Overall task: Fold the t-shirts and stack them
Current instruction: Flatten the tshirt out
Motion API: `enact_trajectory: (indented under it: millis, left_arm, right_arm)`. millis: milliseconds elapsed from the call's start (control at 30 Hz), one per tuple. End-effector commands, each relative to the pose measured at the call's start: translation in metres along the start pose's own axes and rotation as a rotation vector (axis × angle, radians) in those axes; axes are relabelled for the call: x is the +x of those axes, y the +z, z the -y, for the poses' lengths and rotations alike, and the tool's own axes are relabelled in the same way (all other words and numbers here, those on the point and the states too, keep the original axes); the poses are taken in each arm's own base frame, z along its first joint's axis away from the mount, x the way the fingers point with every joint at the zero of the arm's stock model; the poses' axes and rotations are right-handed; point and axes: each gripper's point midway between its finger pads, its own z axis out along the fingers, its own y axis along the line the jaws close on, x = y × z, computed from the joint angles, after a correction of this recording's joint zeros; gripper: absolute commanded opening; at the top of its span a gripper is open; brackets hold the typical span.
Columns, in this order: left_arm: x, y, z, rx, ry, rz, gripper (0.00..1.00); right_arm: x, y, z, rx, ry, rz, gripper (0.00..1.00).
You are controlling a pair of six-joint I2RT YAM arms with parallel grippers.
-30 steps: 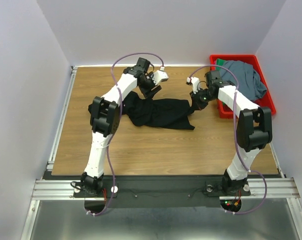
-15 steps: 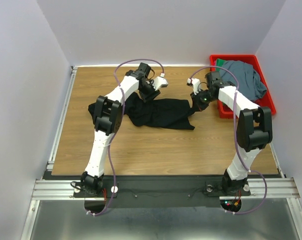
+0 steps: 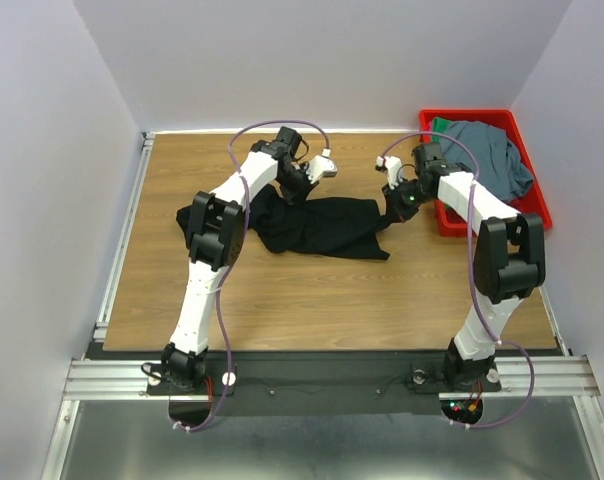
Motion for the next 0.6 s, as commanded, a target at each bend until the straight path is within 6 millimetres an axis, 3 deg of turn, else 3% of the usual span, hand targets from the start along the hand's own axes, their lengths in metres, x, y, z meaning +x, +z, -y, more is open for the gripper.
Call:
enact_trajectory:
  millis: [0, 333, 467, 567]
  left_arm:
    - [-0.031, -0.045, 0.007, -0.015, 0.051, 0.072, 0.00]
    - [-0.064, -0.104, 0.006, -0.068, 0.069, 0.205, 0.00]
    - [-0.061, -0.114, 0.017, -0.048, 0.072, 0.207, 0.00]
    - [-0.035, -0.112, 0.033, -0.018, 0.082, 0.129, 0.00]
  right_arm:
    - [-0.004, -0.008, 0.006, 0.023, -0.001, 0.019, 0.01]
    - [-0.005, -0.015, 0.006, 0.032, 0.006, 0.031, 0.01]
    - [-0.004, -0.017, 0.006, 0.037, 0.007, 0.032, 0.00]
    - [-0.004, -0.020, 0.006, 0.048, 0.004, 0.033, 0.01]
